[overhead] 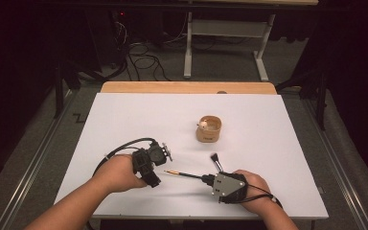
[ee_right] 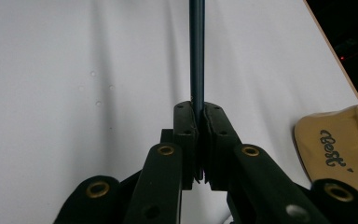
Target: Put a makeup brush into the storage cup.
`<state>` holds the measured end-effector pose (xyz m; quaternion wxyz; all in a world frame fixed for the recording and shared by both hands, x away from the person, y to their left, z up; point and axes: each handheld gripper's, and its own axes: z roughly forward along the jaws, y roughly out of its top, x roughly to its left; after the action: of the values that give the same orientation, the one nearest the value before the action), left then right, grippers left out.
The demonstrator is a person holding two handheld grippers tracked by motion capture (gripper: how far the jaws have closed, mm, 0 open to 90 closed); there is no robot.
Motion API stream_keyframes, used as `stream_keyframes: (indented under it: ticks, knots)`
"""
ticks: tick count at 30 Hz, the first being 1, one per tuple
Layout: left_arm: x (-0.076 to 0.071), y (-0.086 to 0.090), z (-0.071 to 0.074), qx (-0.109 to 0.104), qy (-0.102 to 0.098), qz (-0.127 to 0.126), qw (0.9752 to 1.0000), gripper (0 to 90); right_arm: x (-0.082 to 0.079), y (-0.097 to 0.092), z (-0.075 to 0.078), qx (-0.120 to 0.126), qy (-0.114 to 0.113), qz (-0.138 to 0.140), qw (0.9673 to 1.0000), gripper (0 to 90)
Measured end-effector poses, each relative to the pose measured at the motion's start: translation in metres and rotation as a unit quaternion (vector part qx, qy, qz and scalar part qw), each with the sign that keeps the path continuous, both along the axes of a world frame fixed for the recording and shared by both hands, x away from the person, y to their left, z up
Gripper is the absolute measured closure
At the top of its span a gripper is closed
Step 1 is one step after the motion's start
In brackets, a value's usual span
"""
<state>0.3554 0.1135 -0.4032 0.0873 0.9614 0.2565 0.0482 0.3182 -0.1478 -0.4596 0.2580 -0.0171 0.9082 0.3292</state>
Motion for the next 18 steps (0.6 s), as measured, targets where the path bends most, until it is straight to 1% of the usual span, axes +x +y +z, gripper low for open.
stream_keyframes:
  ticks: [1, 2, 3, 4, 5, 8, 12, 15, 18]
  knots:
    - [0.000, 0.002, -0.002, -0.002, -0.001, 0.005, 1.0000, 41.4, 0.000, 0.000, 0.000, 0.004, 0.003, -0.003, 1.0000, 86.5]
    - [0.000, 0.005, -0.004, -0.003, -0.004, 0.012, 0.9999, 41.2, 0.001, 0.000, 0.000, 0.003, -0.001, -0.004, 1.0000, 86.5]
    - [0.001, 0.007, -0.006, -0.006, -0.005, 0.015, 0.9999, 40.8, 0.001, -0.001, -0.001, 0.002, 0.003, -0.005, 1.0000, 86.5]
    - [0.001, 0.012, -0.010, -0.013, -0.008, 0.026, 0.9995, 40.7, 0.001, -0.002, 0.000, 0.001, 0.004, -0.007, 1.0000, 86.5]
    - [0.001, 0.012, -0.010, -0.013, -0.008, 0.026, 0.9995, 40.7, 0.001, -0.002, 0.000, 0.001, 0.004, -0.007, 1.0000, 86.5]
    - [0.001, 0.019, -0.016, -0.024, -0.018, 0.045, 0.9986, 40.7, 0.001, -0.003, 0.000, 0.003, 0.005, -0.007, 1.0000, 86.5]
    - [0.003, 0.029, -0.024, -0.038, -0.025, 0.070, 0.9965, 40.2, 0.002, -0.003, 0.000, 0.002, 0.006, -0.008, 0.9999, 86.5]
    - [0.004, 0.036, -0.029, -0.052, -0.032, 0.088, 0.9942, 40.1, 0.002, -0.003, 0.000, 0.002, 0.006, -0.008, 0.9999, 86.5]
    - [0.005, 0.043, -0.032, -0.065, -0.040, 0.107, 0.9913, 40.1, 0.001, -0.003, 0.001, 0.005, 0.006, -0.011, 0.9999, 86.5]
